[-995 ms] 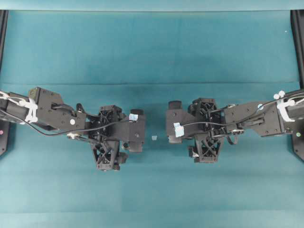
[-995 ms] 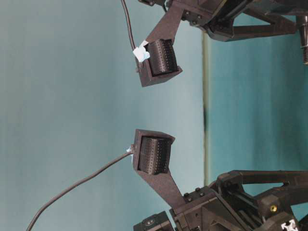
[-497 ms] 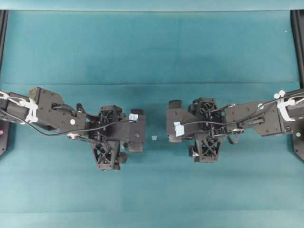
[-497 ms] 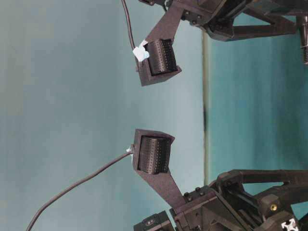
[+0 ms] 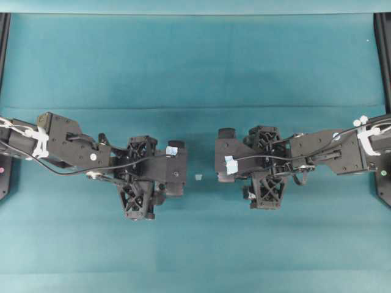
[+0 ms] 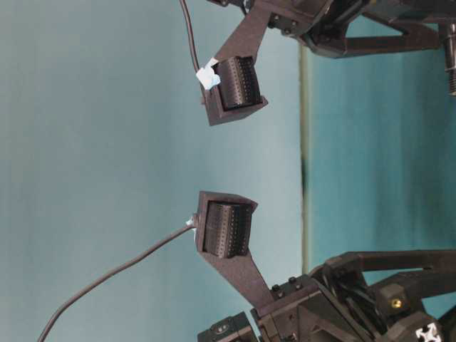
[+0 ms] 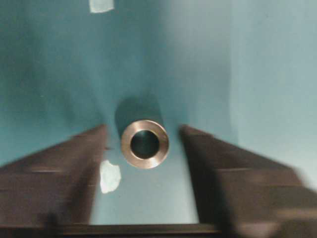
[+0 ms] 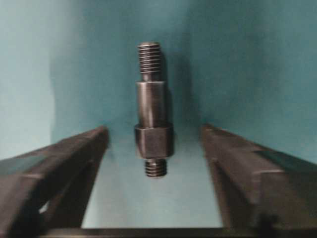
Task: Insert the washer onto the shaft with both hands.
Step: 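Close left gripper on the washer and right gripper on the shaft's hex collar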
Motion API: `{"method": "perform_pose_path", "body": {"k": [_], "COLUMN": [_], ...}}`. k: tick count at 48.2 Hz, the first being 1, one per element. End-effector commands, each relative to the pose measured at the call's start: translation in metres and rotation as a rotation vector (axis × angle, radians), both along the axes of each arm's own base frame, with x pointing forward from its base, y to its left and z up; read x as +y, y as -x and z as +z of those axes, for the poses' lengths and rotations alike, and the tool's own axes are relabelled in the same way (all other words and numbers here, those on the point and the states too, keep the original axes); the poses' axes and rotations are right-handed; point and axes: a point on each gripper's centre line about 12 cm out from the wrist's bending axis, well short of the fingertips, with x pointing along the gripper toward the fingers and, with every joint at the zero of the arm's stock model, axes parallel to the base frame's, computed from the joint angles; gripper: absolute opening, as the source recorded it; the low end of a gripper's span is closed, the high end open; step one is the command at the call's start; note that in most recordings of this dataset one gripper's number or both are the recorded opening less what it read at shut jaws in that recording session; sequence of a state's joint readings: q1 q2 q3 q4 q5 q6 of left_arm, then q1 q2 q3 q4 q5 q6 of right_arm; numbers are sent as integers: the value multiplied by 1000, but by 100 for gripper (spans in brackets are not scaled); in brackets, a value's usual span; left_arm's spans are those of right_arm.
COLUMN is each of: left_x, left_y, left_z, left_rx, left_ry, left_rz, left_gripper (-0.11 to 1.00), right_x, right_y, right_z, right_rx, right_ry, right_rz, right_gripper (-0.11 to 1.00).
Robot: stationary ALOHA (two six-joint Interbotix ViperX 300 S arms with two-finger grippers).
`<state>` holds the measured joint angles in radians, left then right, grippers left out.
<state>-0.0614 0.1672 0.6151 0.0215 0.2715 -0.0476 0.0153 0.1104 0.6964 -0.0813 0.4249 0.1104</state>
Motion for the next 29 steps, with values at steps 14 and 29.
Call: {"method": "perform_pose_path", "body": {"k": [14, 29], "left_x": [-3, -3], "left_y": [-2, -2], "left_z": [9, 8], "left_rx": [-29, -28], "left_ry": [-3, -5], "left_rz": [-17, -19], "left_gripper": [37, 37], "right_x": [-15, -19], "right_y": [0, 0], "right_z": [-1, -1], "right_rx": [17, 16], "right_ry": [6, 11], "right_rz": [-35, -31], "right_gripper": [14, 7]}}
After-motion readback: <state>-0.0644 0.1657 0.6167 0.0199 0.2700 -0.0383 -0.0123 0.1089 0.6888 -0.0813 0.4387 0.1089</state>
